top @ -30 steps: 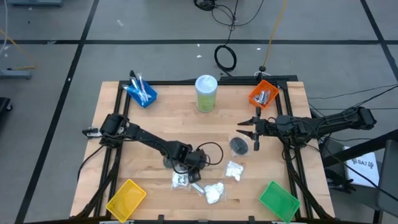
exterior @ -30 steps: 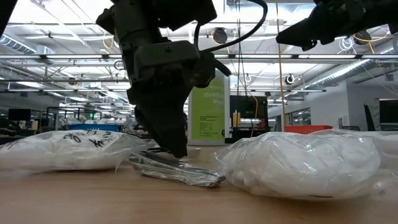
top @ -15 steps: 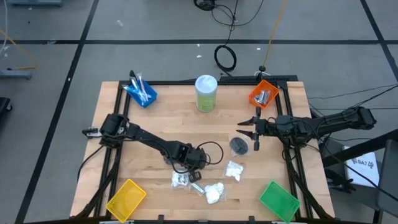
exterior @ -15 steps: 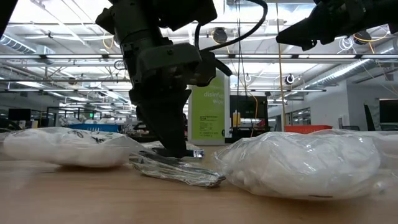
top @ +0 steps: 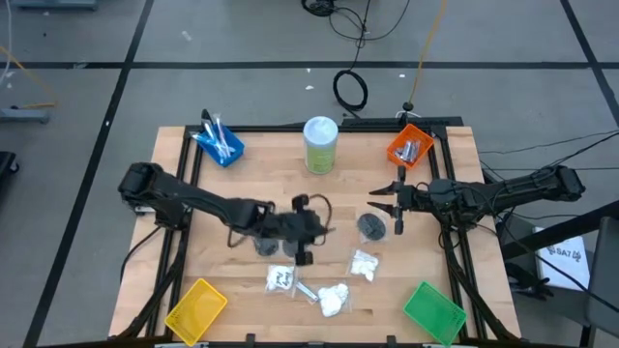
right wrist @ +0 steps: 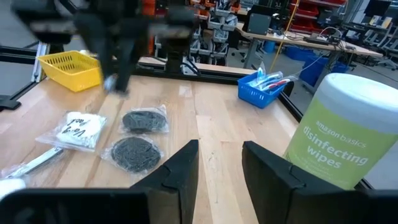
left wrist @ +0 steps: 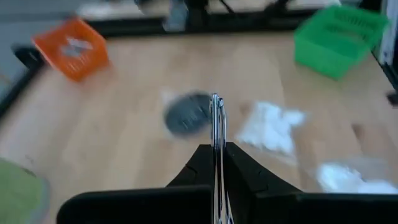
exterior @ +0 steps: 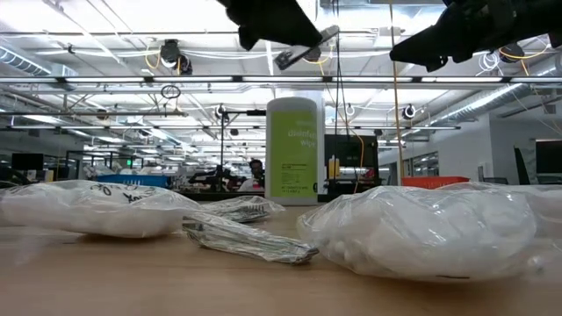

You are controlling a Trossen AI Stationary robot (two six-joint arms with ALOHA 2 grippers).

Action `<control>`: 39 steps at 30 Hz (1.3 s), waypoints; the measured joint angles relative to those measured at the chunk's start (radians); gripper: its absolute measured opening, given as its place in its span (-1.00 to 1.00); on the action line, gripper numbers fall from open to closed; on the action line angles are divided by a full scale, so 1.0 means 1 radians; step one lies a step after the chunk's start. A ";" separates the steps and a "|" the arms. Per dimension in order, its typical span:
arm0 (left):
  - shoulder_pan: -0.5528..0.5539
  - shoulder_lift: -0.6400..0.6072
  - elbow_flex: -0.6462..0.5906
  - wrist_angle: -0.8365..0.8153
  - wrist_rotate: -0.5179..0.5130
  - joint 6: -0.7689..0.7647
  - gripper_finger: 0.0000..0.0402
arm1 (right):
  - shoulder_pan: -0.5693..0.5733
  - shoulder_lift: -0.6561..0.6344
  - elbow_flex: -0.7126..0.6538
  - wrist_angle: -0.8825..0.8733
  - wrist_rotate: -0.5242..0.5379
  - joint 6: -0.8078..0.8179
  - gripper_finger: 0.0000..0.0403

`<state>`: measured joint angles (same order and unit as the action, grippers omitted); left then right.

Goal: Pick & Place Travel size toiletries
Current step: Put the nail cutter into the orange bin

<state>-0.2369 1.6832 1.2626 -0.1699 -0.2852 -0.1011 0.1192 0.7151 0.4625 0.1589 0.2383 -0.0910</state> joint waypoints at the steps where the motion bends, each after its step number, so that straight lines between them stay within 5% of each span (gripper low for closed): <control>1: 0.014 -0.015 -0.016 0.035 0.002 0.027 -0.98 | 0.000 0.000 0.000 -0.003 0.000 0.000 -0.42; 5: 0.074 -0.057 -0.084 0.222 0.080 0.145 -0.98 | 0.000 0.008 -0.001 0.001 0.001 0.004 -0.42; 12: 0.204 -0.060 -0.194 0.624 0.384 0.183 -0.98 | -0.001 0.136 -0.001 0.163 0.023 0.006 -0.42; 17: 0.236 -0.062 -0.240 0.824 0.446 0.213 -0.98 | -0.001 0.297 -0.002 0.387 0.023 -0.032 -0.41; 28: 0.249 -0.060 -0.245 0.811 0.419 0.237 -0.98 | -0.004 0.544 0.000 0.905 -0.060 -0.076 0.09; 39: 0.250 -0.060 -0.245 0.778 0.417 0.238 -0.98 | -0.021 0.654 0.096 0.899 -0.111 -0.040 0.21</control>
<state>0.0128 1.6234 1.0176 0.6084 0.1314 0.1367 0.0978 1.3690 0.5587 1.0582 0.1272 -0.1306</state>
